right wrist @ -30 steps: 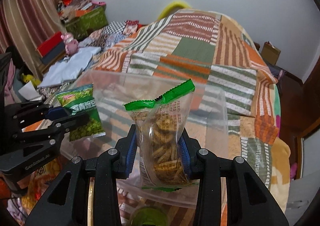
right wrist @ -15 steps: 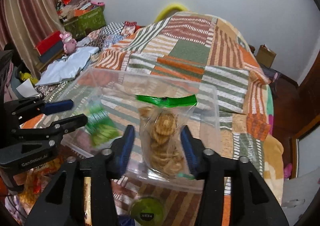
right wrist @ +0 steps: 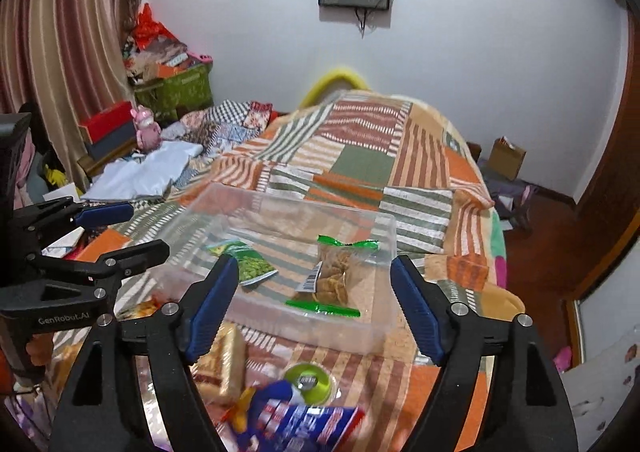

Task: Organize snacks
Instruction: 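Grasp the clear-wrapped cracker roll with left tool while right tool grasps the blue biscuit bag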

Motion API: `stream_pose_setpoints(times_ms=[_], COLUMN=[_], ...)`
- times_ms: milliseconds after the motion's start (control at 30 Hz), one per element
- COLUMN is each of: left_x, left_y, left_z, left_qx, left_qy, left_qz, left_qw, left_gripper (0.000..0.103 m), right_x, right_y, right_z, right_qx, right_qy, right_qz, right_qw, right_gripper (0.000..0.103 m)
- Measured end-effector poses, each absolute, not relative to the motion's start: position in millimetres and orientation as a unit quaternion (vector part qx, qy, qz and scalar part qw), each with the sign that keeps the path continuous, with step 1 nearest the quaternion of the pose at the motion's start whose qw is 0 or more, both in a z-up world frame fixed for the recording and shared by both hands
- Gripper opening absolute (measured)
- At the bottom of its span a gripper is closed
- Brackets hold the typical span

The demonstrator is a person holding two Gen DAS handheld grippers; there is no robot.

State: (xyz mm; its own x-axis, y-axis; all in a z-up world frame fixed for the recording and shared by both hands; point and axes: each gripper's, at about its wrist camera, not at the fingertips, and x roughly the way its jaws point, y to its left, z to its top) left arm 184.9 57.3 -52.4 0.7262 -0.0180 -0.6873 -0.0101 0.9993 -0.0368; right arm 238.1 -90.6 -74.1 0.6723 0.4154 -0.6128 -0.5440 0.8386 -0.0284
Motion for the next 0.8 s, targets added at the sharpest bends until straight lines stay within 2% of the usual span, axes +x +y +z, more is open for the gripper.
stream_pose_setpoints(times_ms=[233, 500, 800], left_x=[149, 121, 111], left_y=[61, 50, 23], left_z=[-41, -58, -101], left_qx=[-0.037, -0.043, -0.055], left_qy=[0.357, 0.369, 0.414], left_qz=[0.006, -0.001, -0.018], left_qw=[0.933, 0.928, 0.909], left_gripper=[0.079, 0.079, 0.079], right_x=[206, 186, 176], right_y=[-105, -120, -137], right_z=[-75, -100, -137], right_qx=[-0.097, -0.086, -0.066], right_qy=[0.290, 0.312, 0.351], right_qz=[0.260, 0.252, 0.240], right_qw=[0.916, 0.912, 0.903], right_gripper=[0.081, 0.081, 0.081])
